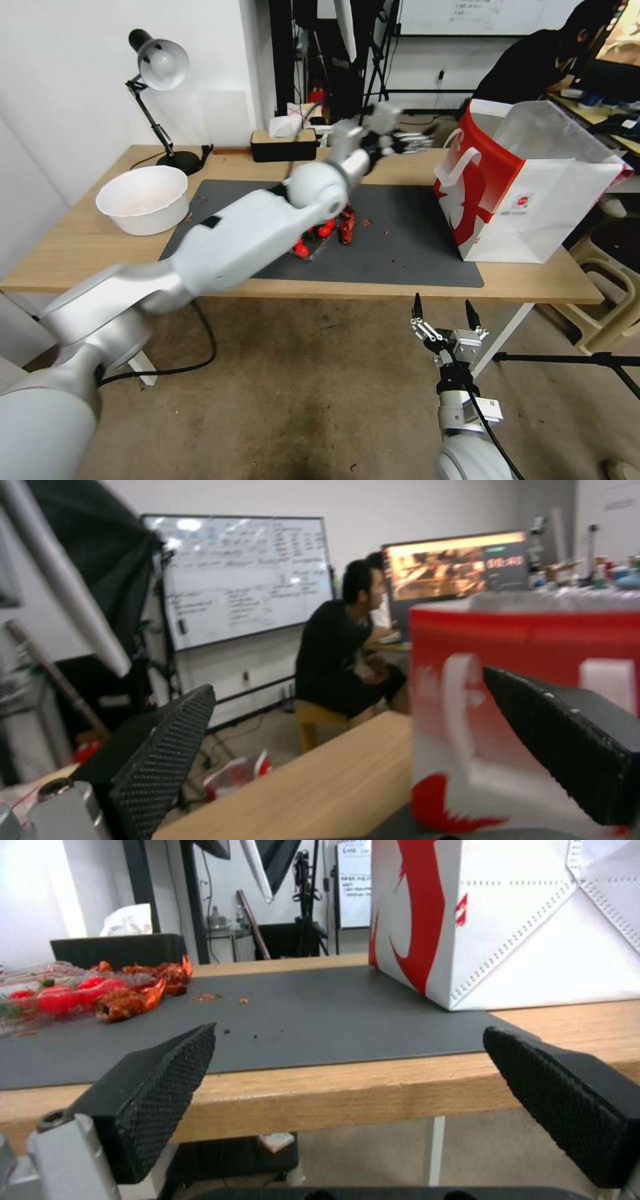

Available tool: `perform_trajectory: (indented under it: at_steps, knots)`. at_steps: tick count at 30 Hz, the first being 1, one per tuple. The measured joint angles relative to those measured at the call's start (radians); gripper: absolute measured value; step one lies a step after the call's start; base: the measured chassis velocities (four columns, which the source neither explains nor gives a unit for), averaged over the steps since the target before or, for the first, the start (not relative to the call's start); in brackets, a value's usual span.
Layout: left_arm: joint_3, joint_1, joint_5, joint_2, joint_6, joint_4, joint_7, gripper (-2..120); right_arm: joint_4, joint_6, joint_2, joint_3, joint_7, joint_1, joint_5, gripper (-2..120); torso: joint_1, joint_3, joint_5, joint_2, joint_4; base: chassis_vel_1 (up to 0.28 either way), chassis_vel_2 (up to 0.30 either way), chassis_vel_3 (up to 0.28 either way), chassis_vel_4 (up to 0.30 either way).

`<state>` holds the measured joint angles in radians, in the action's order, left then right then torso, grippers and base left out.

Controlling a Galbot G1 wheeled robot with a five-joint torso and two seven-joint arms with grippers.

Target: Pick up the trash from the table and place it into the takeout bag.

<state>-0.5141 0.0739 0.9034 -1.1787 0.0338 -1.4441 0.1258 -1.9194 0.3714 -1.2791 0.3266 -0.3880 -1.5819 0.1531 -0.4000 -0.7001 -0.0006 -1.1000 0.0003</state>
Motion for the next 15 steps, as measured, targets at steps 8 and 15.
perform_trajectory:
  at_steps: [8, 15]
  knots:
    - [0.099, 0.134, -0.023, 0.097, -0.001, -0.079, -0.001, 100, -0.001, -0.006, 0.001, -0.007, 0.000, 0.001, -0.009, 100, 0.000, 0.000, 0.0003, 0.000, -0.0003, 0.000, 0.000, 0.000, 0.000]
    - [0.226, 0.282, -0.061, 0.196, -0.002, -0.176, -0.005, 100, -0.004, -0.011, -0.002, -0.015, 0.000, 0.000, -0.018, 100, 0.000, 0.000, 0.0004, 0.000, -0.0004, 0.000, 0.000, 0.000, 0.000]
